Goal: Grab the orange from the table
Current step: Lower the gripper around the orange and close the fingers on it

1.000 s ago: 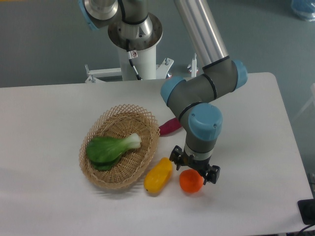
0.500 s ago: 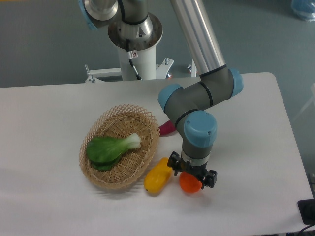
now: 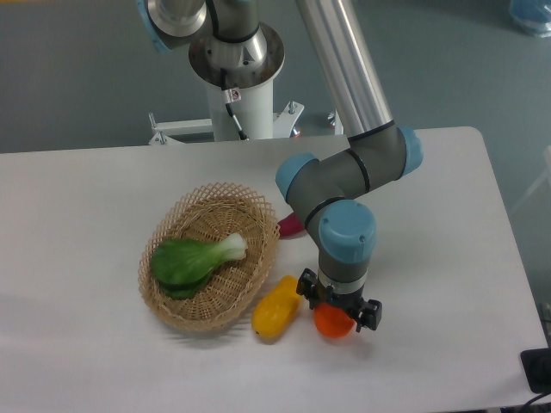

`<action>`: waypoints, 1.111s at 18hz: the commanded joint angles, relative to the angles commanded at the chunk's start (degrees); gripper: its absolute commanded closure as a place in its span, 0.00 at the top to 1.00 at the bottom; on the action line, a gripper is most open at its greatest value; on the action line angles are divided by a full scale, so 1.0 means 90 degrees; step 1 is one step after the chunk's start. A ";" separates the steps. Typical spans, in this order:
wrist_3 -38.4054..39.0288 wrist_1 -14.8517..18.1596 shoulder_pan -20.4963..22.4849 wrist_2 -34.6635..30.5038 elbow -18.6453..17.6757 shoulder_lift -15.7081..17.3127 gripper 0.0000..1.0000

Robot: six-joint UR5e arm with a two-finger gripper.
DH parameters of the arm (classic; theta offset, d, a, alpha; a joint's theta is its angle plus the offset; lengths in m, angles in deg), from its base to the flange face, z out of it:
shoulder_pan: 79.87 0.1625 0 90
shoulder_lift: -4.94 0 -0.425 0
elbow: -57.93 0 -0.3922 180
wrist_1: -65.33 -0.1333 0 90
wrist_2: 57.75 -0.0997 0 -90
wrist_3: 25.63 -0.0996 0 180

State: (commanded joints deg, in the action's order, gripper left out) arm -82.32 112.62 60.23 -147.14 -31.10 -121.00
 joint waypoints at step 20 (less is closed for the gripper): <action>-0.0078 0.0010 -0.0010 -0.0049 0.0058 0.0146 0.66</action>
State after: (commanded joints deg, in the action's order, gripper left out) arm -83.03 112.71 60.14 -147.58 -30.57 -119.69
